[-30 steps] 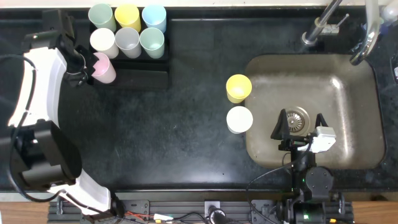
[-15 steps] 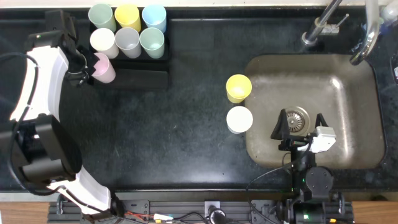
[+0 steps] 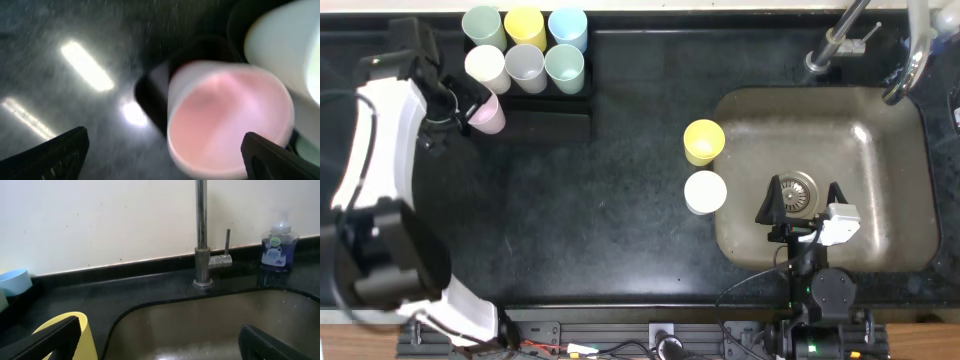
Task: Store Cups
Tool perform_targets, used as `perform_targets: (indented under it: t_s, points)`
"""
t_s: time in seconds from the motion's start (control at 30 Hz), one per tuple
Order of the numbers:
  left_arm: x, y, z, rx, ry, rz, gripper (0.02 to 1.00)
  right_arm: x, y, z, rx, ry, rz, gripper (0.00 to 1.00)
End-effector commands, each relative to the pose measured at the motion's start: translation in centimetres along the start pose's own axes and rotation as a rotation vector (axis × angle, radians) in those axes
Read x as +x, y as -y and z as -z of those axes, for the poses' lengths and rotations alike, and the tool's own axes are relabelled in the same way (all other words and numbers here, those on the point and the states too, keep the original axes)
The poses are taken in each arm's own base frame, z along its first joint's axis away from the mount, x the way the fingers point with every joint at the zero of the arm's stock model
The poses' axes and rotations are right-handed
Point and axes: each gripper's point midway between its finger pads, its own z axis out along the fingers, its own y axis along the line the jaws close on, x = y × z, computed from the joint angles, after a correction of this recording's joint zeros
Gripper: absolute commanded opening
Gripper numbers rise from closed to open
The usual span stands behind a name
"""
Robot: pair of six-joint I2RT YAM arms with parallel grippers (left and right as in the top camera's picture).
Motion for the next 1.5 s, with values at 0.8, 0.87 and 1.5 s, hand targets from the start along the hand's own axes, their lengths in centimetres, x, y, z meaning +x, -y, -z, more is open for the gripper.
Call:
perform_targets:
  t_s: [0.8,0.87,1.5]
  points:
    - [36.0,20.1,3.4,0.328,-0.214,-0.811,1.0,0.4,-0.2,0.0,-0.011,-0.002,0.003,0.998]
    - [35.2,19.9,3.3,0.301,-0.173,-0.813,1.0,0.4,-0.2,0.0,-0.011,-0.002,0.003,0.998]
    - [33.0,20.3,-0.1,0.24,-0.144,-0.783,0.998,0.4,-0.2,0.0,-0.011,-0.002,0.003,0.998]
